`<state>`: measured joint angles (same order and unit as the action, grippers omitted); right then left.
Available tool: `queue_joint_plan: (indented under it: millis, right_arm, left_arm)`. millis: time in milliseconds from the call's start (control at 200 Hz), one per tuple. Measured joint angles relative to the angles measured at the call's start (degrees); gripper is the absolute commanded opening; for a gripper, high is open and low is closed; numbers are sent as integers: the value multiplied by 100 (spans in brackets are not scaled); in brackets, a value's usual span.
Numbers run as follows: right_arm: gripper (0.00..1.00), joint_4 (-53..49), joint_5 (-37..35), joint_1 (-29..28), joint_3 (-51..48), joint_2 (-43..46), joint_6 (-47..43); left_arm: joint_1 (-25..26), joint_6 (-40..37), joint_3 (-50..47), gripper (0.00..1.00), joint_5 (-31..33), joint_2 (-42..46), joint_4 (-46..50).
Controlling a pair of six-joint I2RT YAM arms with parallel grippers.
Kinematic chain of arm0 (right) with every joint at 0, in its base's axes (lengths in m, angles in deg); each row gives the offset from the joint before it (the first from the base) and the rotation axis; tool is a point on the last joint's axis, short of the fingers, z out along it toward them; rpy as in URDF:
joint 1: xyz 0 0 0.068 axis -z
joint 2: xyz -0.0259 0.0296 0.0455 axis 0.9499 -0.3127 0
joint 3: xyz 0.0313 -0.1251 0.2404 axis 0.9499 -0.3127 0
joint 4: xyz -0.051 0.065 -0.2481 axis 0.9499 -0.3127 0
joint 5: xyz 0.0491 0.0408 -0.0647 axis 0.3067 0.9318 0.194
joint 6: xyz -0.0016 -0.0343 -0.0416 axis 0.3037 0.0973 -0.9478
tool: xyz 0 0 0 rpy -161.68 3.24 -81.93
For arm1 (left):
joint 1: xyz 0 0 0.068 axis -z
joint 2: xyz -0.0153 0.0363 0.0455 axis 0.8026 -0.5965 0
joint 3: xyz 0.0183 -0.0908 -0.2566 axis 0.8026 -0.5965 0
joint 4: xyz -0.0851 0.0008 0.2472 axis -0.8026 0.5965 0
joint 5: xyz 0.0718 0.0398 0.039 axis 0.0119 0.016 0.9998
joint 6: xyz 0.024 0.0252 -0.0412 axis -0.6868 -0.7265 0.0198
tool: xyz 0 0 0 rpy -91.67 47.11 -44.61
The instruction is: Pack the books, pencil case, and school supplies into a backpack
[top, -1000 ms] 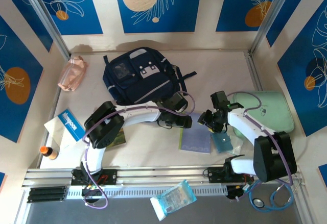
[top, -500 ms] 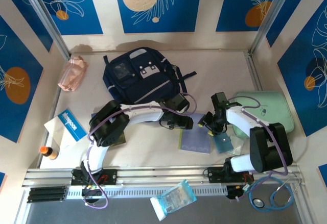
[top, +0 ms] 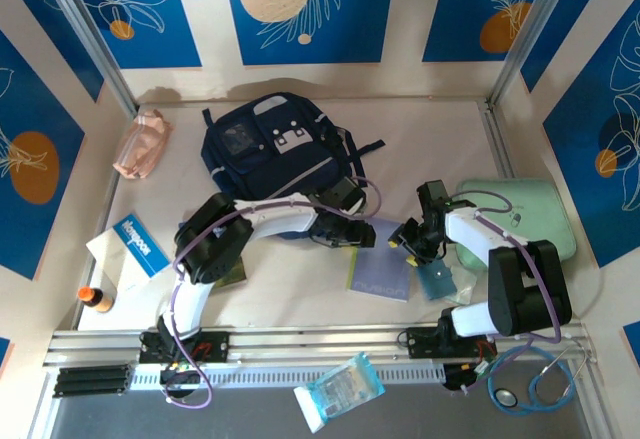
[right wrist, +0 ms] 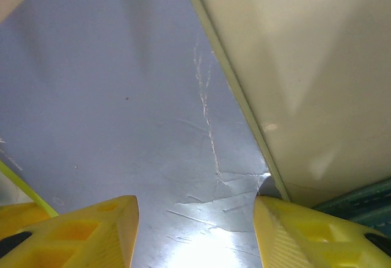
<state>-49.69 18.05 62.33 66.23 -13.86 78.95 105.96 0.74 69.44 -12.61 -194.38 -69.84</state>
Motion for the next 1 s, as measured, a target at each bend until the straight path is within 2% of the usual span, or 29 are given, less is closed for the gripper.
queue_joint_plan:
  millis: [365, 575, 770, 890, 1000]
  right_arm:
    - [53, -20, 35, 11, 35, -70, 0]
    - [53, -26, 35, 2, 74, -125, 31]
    - [50, -22, 13, -24, 92, -144, 85]
    - [50, -17, 13, -35, 90, -144, 85]
    - [50, -15, 13, -35, 92, -144, 85]
  left_arm:
    - [-157, 70, -855, 36, -518, 765, -1233]
    - [-151, 260, -977, 33, -1023, 780, -1862]
    - [-153, 295, -979, 27, -1102, 758, -1958]
    - [-157, 260, -977, 18, -1062, 730, -1845]
    - [-173, 245, -977, 5, -1005, 717, -1733]
